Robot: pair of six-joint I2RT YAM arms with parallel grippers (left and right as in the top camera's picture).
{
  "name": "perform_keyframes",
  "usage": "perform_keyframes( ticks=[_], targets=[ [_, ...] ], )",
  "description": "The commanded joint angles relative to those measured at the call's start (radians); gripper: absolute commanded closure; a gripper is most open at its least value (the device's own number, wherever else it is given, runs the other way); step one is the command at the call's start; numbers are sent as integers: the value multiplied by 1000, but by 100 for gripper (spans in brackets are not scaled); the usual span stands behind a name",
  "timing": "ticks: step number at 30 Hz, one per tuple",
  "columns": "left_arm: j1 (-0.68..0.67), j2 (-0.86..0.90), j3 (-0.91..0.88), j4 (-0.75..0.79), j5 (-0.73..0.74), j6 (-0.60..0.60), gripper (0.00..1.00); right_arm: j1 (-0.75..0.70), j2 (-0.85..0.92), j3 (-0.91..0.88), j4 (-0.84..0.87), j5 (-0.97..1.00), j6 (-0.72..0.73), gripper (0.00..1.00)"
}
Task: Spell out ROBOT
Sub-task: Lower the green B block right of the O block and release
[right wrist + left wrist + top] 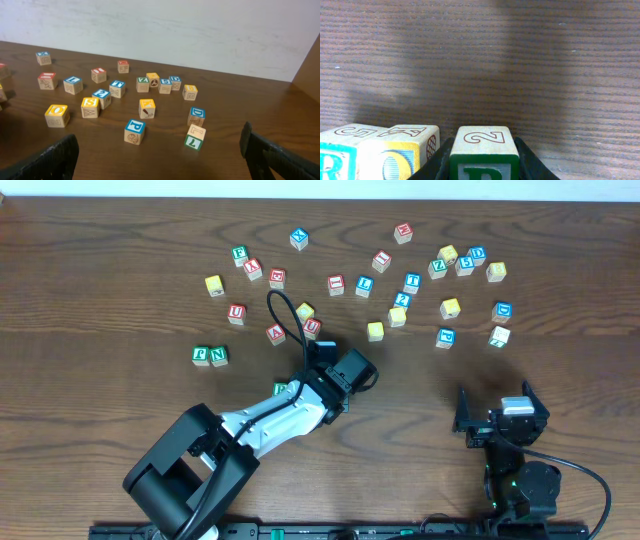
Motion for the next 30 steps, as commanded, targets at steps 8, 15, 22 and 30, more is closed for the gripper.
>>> perform_keyframes(
  ticks=[8,15,22,30],
  targets=[
    [1,17,-20,-1,8,2,68,2,-2,-2,-4,-1,-11,1],
    [1,17,-20,-1,8,2,66,2,-2,-2,-4,-1,-11,1],
    [1,17,-20,-1,8,2,64,2,-2,-2,-5,-1,-11,1],
    [1,17,-20,-1,8,2,54,2,-2,-2,-4,-1,-11,1]
  ],
)
